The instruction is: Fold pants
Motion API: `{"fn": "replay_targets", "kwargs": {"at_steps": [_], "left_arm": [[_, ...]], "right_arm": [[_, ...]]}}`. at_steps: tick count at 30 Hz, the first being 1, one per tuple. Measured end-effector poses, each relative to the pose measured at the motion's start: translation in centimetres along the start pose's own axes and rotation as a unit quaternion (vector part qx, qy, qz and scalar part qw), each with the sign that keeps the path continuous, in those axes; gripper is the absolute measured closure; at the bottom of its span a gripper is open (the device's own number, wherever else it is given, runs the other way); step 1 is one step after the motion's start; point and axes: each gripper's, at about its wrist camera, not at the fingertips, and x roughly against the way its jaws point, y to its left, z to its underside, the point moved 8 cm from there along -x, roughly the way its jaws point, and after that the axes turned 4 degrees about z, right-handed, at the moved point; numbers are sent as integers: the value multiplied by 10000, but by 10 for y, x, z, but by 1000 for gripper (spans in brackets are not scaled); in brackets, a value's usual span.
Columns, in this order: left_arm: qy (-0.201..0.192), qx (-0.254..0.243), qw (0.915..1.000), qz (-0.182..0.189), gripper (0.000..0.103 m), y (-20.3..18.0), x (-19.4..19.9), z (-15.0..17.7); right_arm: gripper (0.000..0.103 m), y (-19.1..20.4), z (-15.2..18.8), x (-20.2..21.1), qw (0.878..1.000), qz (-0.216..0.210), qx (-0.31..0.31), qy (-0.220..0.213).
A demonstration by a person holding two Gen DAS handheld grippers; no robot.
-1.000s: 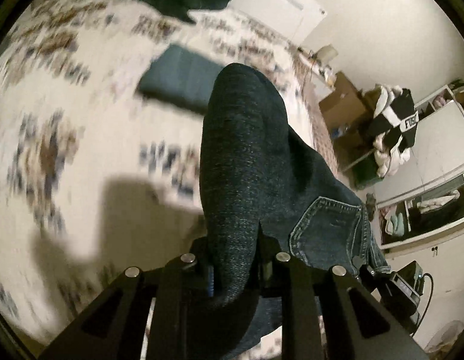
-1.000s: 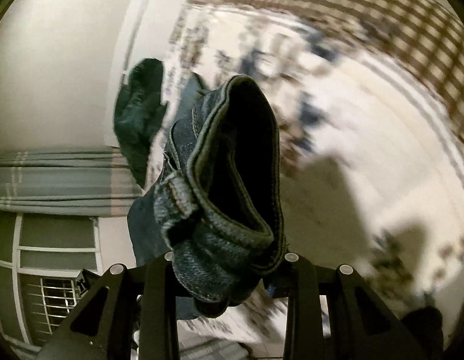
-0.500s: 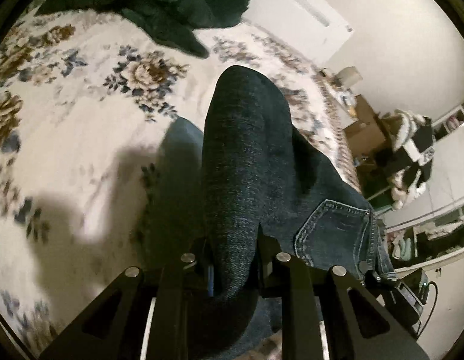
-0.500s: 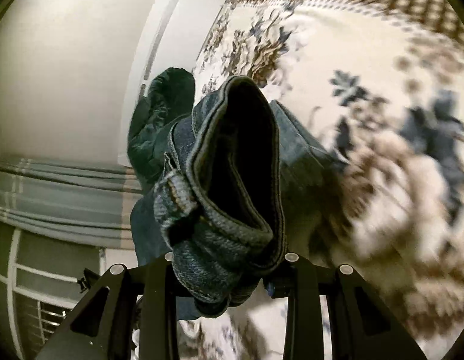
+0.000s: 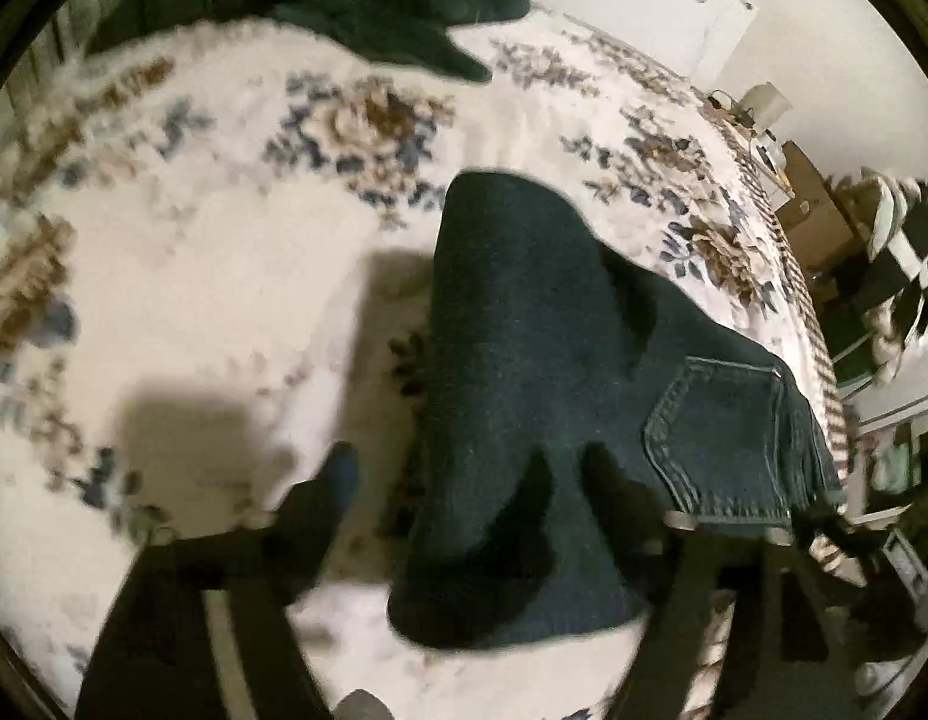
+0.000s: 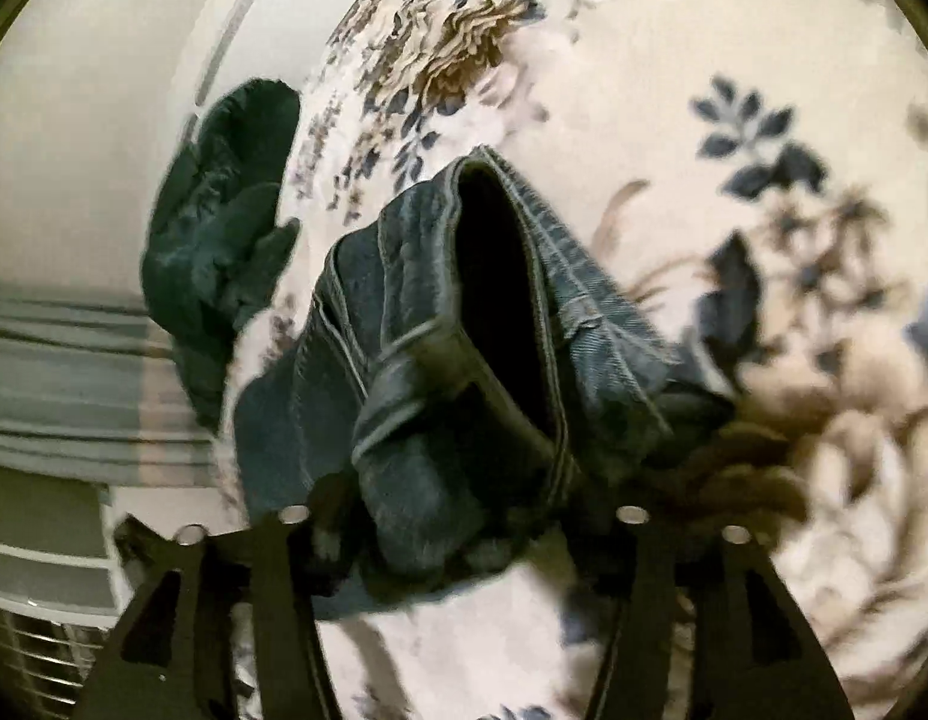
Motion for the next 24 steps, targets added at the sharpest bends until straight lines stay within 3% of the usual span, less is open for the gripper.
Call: {"fn": "replay_targets", "kwargs": {"at_steps": [3, 5, 8, 10, 15, 24], "left_arm": [[-199, -348, 9984, -402, 11, -10, 25, 8], [-317, -551, 9961, -617, 7, -21, 43, 17], [-417, -760, 9932, -776, 5, -40, 72, 31], [-478, -835, 9918, -838, 5, -52, 92, 38], [-773, -886, 9890, -892, 5, -81, 161, 58], [-1479, -898, 9796, -1022, 5, -128, 311, 104]], "right_arm": [[11, 8, 13, 34, 9950, 668, 701, -246], [2, 17, 23, 61, 9832, 1236, 1228, -540], [2, 30, 40, 100, 9592, 1929, 1836, -945], [2, 42, 52, 126, 9470, 2150, 2105, -1123], [2, 74, 90, 202, 9232, 2317, 2593, -1637], [2, 126, 163, 354, 9122, 1966, 2953, -2051]]}}
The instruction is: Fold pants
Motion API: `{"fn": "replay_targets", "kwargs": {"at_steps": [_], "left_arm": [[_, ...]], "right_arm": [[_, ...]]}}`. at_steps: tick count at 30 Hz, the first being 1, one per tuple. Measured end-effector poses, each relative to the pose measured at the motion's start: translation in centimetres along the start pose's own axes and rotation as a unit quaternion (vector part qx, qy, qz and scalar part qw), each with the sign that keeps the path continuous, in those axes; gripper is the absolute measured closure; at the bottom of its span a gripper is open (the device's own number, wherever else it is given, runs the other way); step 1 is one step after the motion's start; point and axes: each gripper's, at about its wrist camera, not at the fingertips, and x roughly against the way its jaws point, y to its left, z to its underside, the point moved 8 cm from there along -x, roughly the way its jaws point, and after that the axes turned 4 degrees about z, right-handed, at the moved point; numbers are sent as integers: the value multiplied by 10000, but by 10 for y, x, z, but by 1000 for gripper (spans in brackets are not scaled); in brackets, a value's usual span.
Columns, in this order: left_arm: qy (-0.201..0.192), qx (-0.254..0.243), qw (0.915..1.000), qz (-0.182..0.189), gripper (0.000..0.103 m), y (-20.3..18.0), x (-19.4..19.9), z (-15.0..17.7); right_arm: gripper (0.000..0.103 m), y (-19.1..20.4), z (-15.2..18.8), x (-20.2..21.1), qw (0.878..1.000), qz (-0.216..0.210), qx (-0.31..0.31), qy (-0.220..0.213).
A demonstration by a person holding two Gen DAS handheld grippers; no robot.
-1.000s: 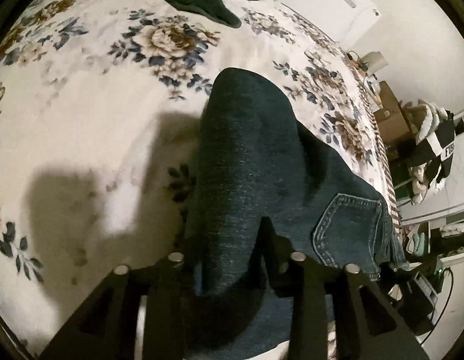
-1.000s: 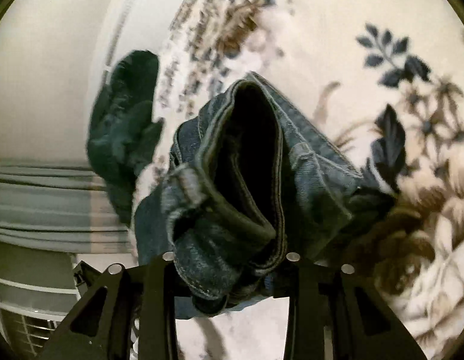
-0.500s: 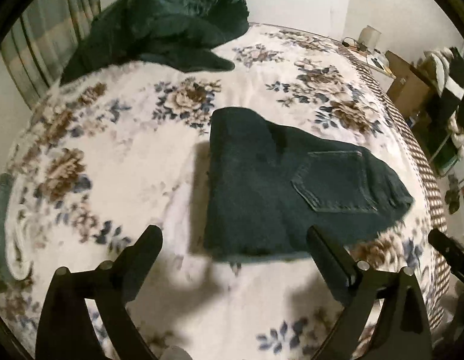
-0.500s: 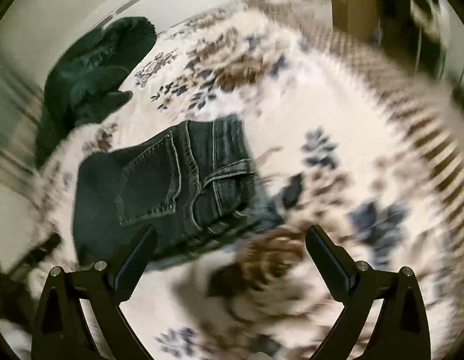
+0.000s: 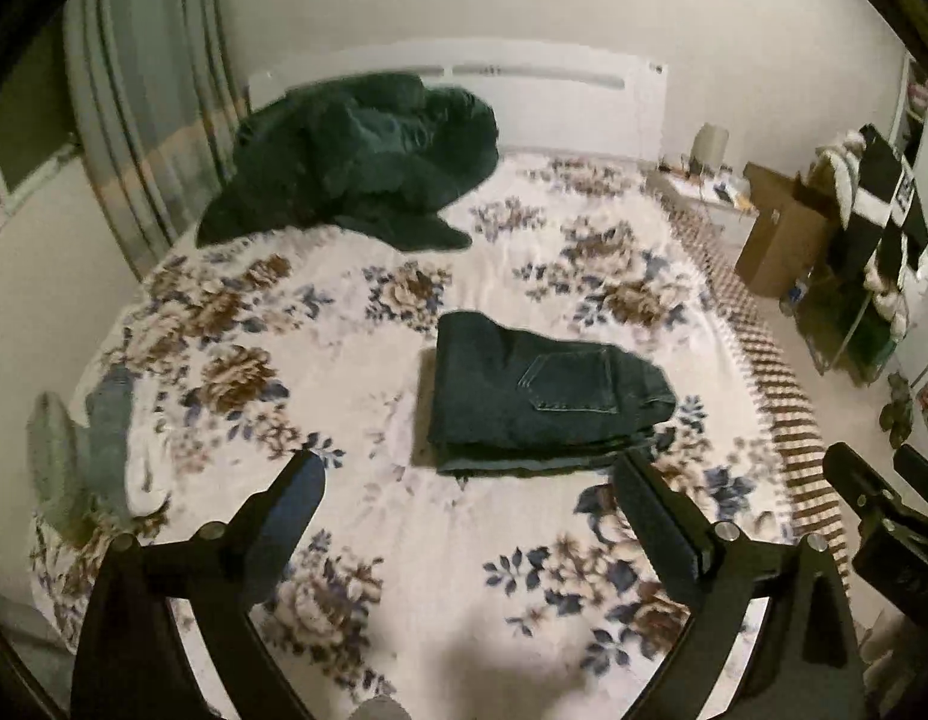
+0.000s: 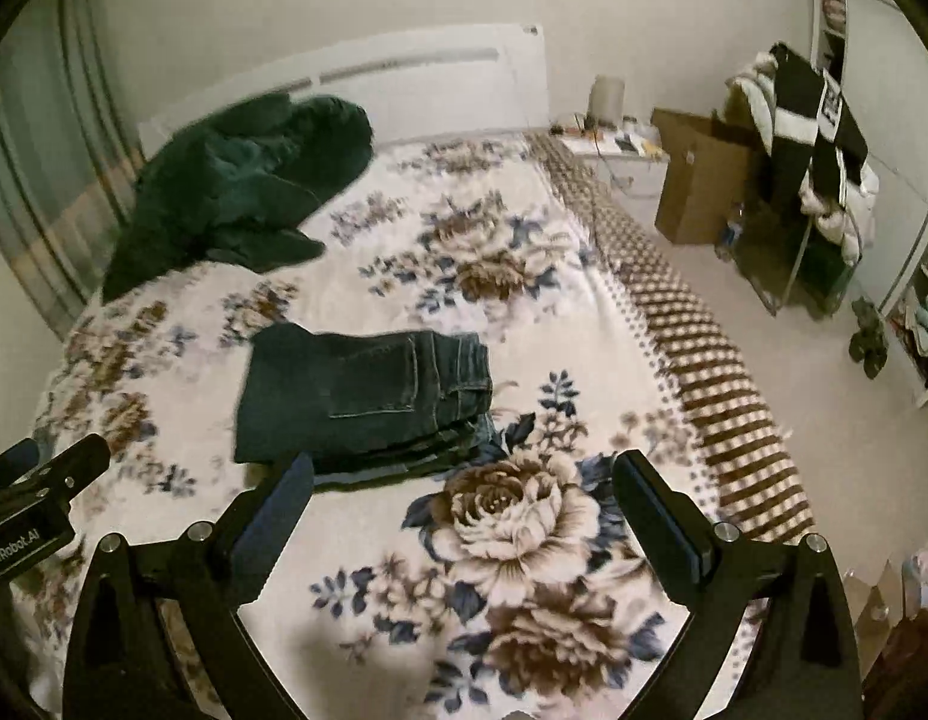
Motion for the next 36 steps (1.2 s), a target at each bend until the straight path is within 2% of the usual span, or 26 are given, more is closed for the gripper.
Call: {"fn": "replay_targets", "kwargs": {"at_steps": [9, 15, 20, 27, 29, 31, 36], "left_arm": [[-495, -29, 9985, -212, 5, -17, 144, 14], [-706, 29, 9971, -285, 5, -23, 212, 28], [-791, 98, 9965, -256, 5, -26, 253, 38], [-822, 60, 9963, -227, 5, -26, 290, 52], [-790, 29, 9967, -159, 4, -27, 296, 55], [-772, -5, 9970, -105, 0, -27, 302, 58], [-834, 51, 9965, -103, 0, -22, 310, 59]], "right_arm": [[2, -15, -1, 180, 9975, -291, 212, -615], [2, -25, 11, 282, 9941, -436, 327, -933], [2, -34, 23, 358, 9904, -410, 493, -1221], [1, -36, 36, 432, 9895, -433, 524, -1274], [1, -35, 37, 444, 9893, -463, 516, -1287], [0, -36, 40, 458, 9893, -448, 471, -1307], [0, -41, 45, 483, 9903, -398, 320, -1293]]}}
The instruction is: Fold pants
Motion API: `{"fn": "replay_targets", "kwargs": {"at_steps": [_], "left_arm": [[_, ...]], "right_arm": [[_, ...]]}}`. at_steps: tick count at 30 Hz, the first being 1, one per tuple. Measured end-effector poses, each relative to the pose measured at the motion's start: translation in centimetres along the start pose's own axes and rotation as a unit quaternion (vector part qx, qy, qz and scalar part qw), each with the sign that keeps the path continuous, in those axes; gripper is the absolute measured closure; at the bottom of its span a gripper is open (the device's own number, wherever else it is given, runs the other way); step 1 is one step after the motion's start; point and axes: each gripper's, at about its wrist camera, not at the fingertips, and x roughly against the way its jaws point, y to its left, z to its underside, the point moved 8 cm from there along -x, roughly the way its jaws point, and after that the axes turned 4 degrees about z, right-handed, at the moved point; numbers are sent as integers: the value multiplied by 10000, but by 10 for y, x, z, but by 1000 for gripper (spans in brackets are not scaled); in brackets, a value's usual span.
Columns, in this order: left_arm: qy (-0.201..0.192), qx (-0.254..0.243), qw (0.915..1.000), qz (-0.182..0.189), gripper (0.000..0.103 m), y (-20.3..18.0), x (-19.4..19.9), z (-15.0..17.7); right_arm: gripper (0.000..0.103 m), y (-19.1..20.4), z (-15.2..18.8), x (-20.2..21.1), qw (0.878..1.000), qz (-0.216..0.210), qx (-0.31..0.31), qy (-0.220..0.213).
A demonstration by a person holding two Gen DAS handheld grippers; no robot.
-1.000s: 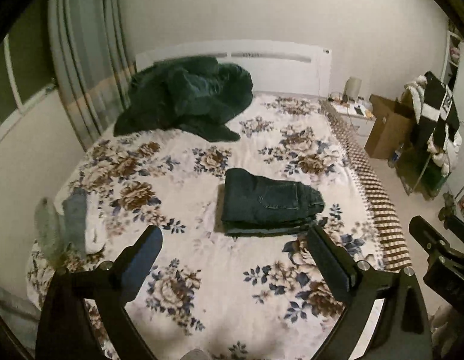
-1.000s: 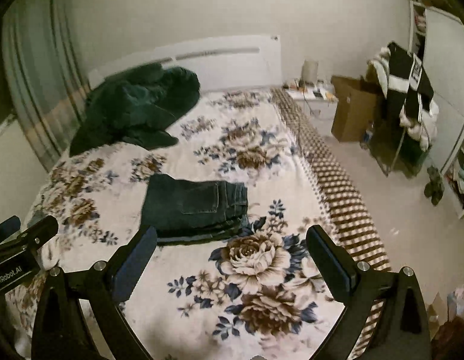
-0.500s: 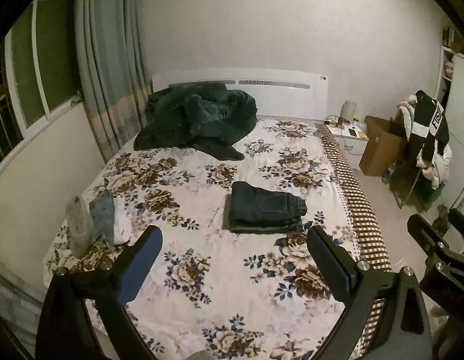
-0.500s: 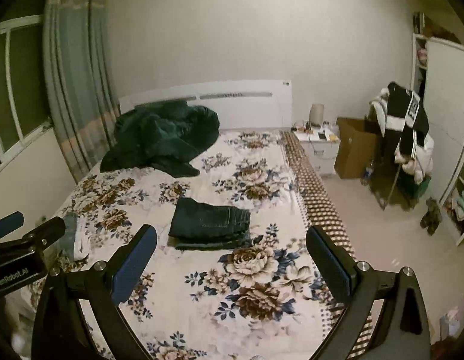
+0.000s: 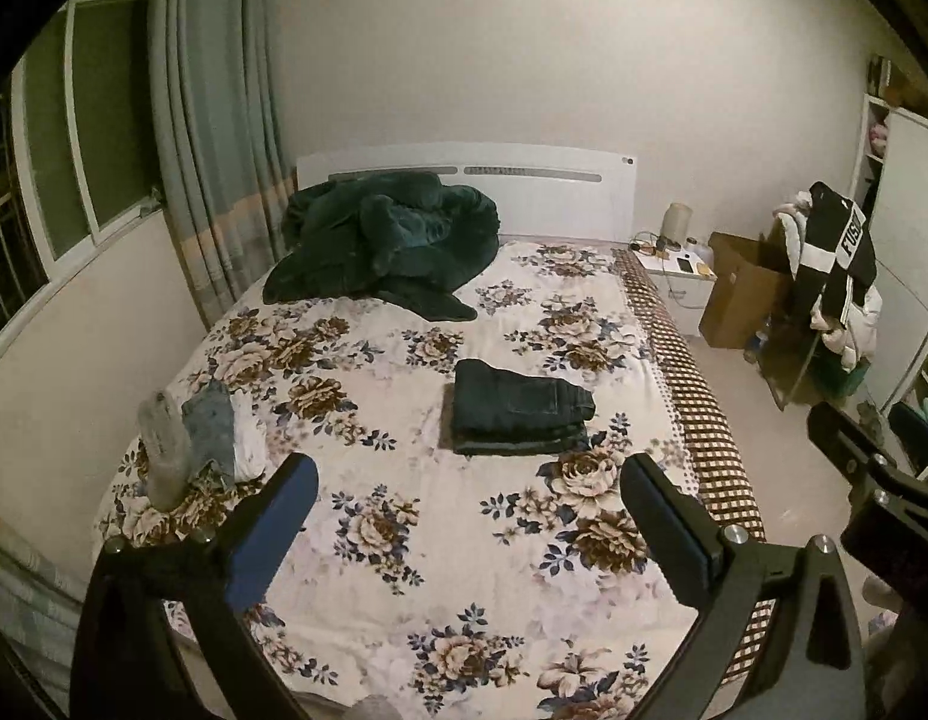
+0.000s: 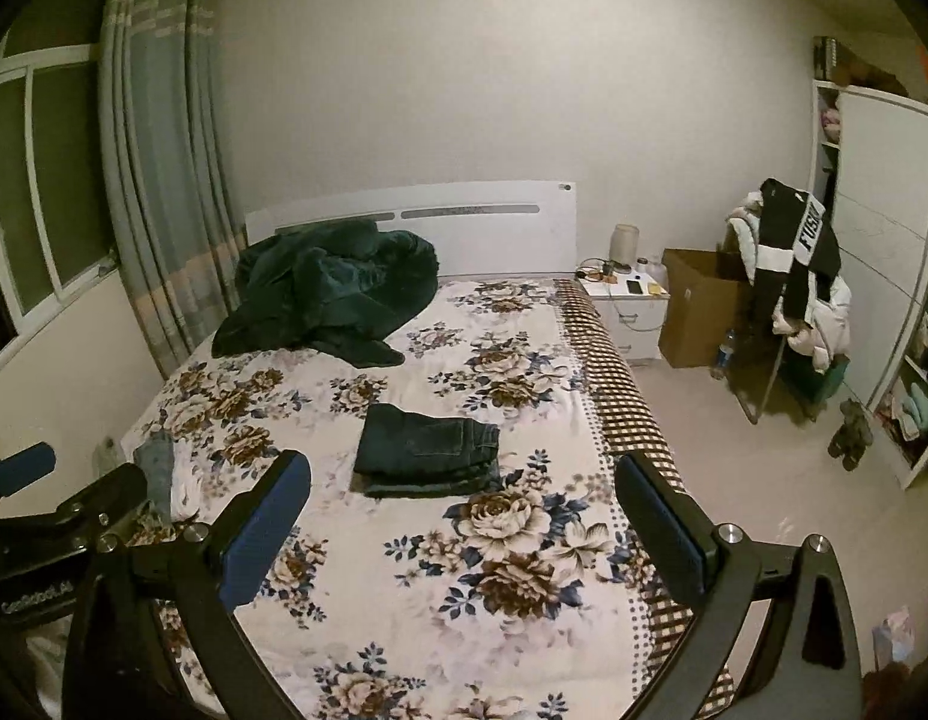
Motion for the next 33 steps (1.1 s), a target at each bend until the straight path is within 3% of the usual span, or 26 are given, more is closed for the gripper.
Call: {"fn": "replay_targets", "kwargs": {"at_steps": [33], "left_arm": [[-114, 45, 9997, -194, 0, 2, 11, -7]], "right_arm": [[0, 8, -7, -12, 9998, -118, 85, 106]]}}
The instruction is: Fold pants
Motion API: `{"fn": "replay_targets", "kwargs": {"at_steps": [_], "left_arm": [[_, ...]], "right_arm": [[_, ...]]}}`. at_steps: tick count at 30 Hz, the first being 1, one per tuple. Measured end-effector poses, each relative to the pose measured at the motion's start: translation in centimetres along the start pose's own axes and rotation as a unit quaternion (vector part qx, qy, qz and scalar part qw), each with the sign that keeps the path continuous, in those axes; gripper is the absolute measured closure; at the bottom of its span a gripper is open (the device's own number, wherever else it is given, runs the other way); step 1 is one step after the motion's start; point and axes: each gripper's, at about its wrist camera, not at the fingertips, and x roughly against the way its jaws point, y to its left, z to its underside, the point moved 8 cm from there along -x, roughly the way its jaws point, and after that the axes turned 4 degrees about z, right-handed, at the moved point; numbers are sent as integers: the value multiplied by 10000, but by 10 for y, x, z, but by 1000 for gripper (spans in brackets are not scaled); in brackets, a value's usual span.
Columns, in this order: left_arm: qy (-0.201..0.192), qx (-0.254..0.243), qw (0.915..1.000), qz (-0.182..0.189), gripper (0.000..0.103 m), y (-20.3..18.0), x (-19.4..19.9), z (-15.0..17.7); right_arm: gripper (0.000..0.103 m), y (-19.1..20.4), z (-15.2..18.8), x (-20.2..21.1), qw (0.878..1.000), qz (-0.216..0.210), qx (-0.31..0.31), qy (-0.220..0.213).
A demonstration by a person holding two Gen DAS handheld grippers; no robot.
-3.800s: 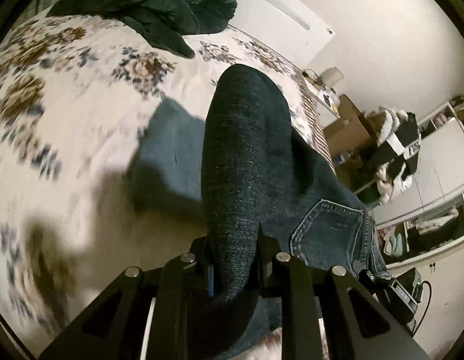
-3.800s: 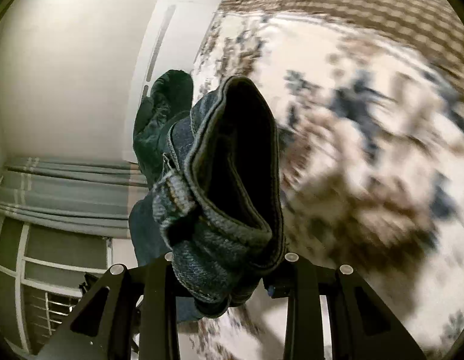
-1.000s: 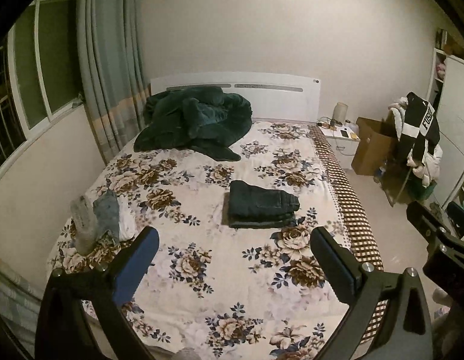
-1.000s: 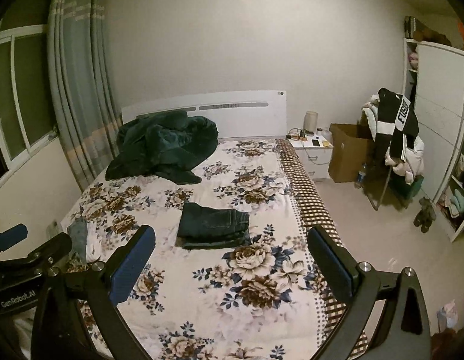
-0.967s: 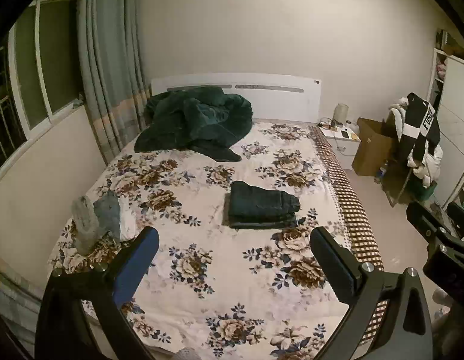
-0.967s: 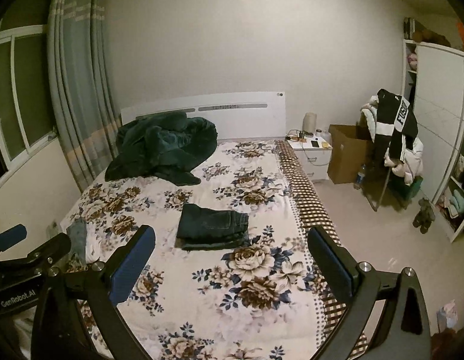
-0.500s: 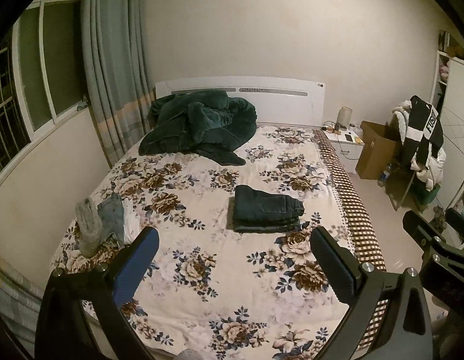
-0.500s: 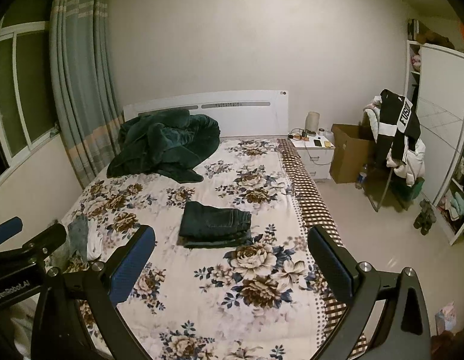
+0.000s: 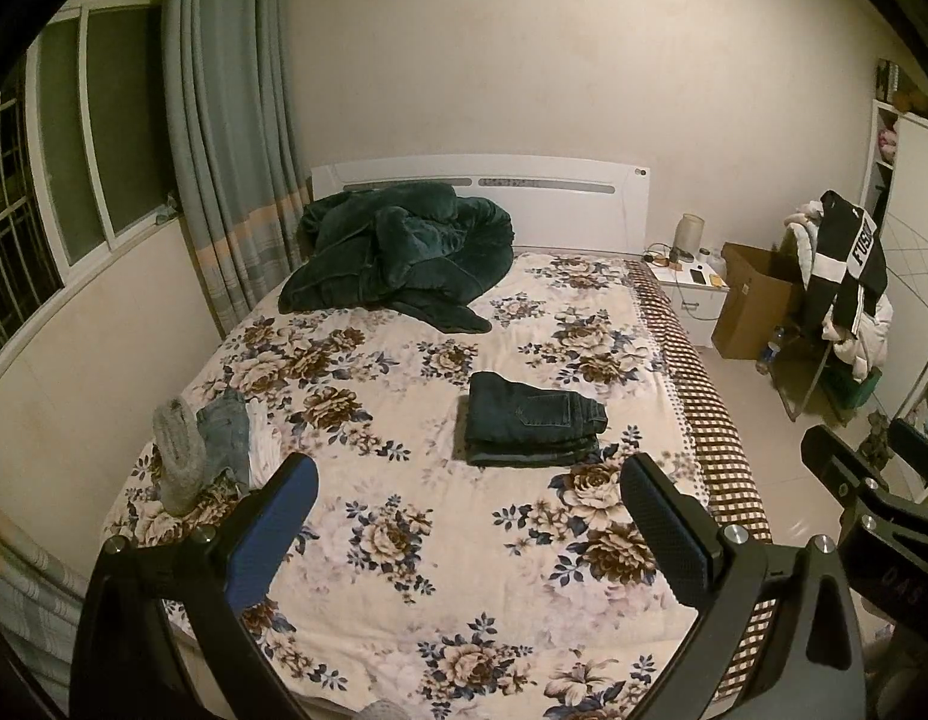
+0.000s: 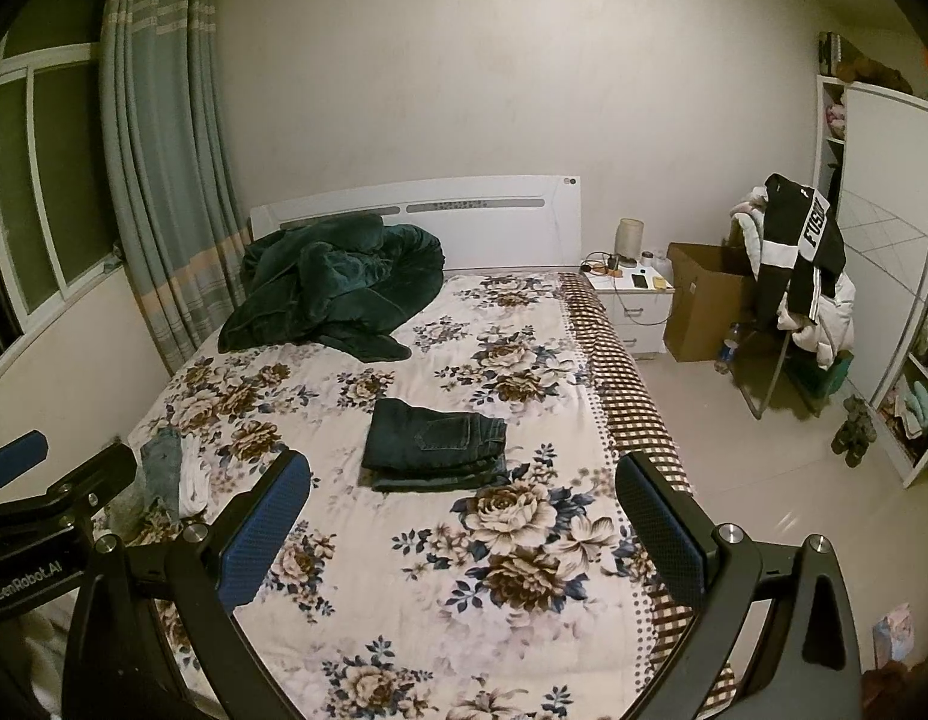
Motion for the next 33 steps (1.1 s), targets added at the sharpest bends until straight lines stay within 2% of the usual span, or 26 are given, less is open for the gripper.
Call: {"fn": "replay_targets", "kwargs": {"at_steps": [33], "left_arm": [[-62, 8, 9999, -104, 0, 2, 15, -7]], "right_arm": [[0, 4, 7, 6, 10000, -66, 5, 29]]}}
